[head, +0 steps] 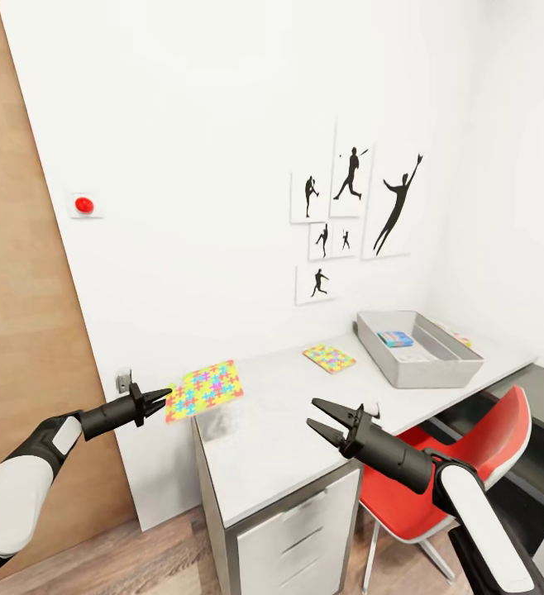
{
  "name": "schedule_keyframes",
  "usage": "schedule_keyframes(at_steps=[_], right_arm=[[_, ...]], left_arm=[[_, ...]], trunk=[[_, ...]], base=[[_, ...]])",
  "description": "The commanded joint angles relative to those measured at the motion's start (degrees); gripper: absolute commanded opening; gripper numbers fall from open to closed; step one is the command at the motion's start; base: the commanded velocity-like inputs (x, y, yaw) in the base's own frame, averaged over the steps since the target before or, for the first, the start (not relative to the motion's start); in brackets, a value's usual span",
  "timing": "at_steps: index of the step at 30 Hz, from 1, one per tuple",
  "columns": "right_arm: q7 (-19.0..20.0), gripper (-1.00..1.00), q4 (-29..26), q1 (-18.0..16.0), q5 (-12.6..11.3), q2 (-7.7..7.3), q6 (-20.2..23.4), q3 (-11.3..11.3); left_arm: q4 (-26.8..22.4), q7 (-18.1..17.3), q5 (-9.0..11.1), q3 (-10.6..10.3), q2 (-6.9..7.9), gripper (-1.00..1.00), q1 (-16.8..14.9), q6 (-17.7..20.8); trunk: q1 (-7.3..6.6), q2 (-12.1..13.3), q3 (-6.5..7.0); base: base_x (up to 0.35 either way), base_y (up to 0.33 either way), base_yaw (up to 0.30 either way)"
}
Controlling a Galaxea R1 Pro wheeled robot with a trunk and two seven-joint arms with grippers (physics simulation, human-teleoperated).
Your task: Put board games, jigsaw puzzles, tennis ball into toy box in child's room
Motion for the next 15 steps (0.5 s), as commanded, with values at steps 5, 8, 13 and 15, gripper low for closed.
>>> schedule_keyframes(at_steps=[5, 8, 13, 15], right_arm=[[0.47, 1.00, 0.05, -0.05, 0.37, 0.13, -0.75, 0.01], [0.47, 1.00, 0.05, -0.05, 0.37, 0.20, -0.87, 0.03], [0.47, 1.00, 0.05, -0.05, 0.37, 0.55, -0.91, 0.08], [0.45, 1.00, 0.05, -0.05, 0.37, 0.65, -0.87, 0.09]], left_arm=[[0.02, -0.05, 0.03, 0.05, 0.07, -1.00, -0.04, 0.47], [0.00, -0.06, 0.03, 0.02, 0.12, -1.00, -0.06, 0.54], [-0.15, -0.06, 0.03, 0.00, 0.27, -1.00, -0.11, 0.81], [-0.24, -0.07, 0.03, -0.02, 0.37, -1.00, -0.11, 1.28]], trunk=[[-1.10, 1.98, 0.83], [-1.76, 3.18, 1.37], [-2.86, 5.19, 2.27], [-3.30, 5.99, 2.63]], base=[[0.000, 0.000, 0.000], [0.000, 0.000, 0.000], [0.000, 0.000, 0.000], [0.000, 0.000, 0.000]])
